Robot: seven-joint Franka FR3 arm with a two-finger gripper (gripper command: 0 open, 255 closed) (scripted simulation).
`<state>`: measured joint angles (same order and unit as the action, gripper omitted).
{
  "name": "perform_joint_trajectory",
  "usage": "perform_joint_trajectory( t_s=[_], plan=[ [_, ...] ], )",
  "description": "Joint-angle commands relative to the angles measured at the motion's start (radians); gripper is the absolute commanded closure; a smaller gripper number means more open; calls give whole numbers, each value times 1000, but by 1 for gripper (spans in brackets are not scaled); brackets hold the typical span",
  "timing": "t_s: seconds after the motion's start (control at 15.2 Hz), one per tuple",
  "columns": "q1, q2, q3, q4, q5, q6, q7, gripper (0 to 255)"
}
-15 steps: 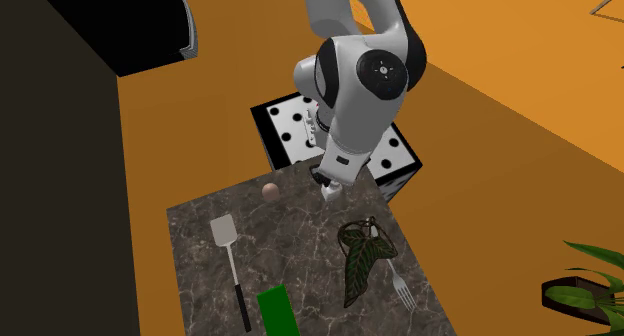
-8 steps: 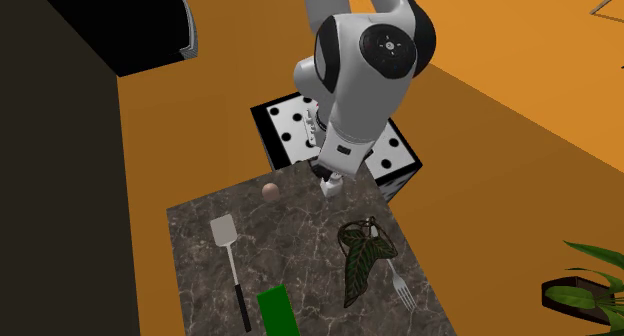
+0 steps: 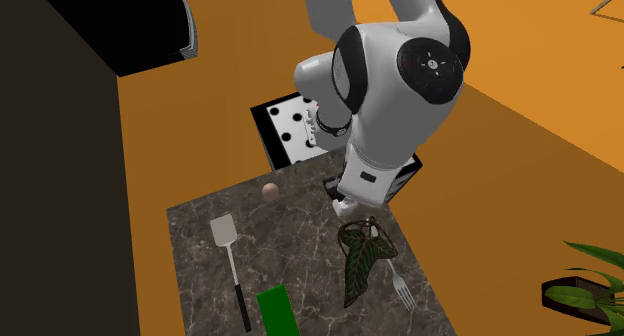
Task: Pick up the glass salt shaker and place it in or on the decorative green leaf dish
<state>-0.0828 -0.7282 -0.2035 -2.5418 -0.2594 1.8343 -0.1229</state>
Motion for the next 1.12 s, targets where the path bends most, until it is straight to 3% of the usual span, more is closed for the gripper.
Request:
perform_joint_trajectory(
  t_s=[0.0, 0.46, 1.06],
  plan=[
    [21, 95, 7, 73, 18, 20, 15, 255],
    [68, 394, 16, 365, 75, 22, 30, 255],
    [65, 413, 9, 262, 68, 144, 42, 255]
  ],
)
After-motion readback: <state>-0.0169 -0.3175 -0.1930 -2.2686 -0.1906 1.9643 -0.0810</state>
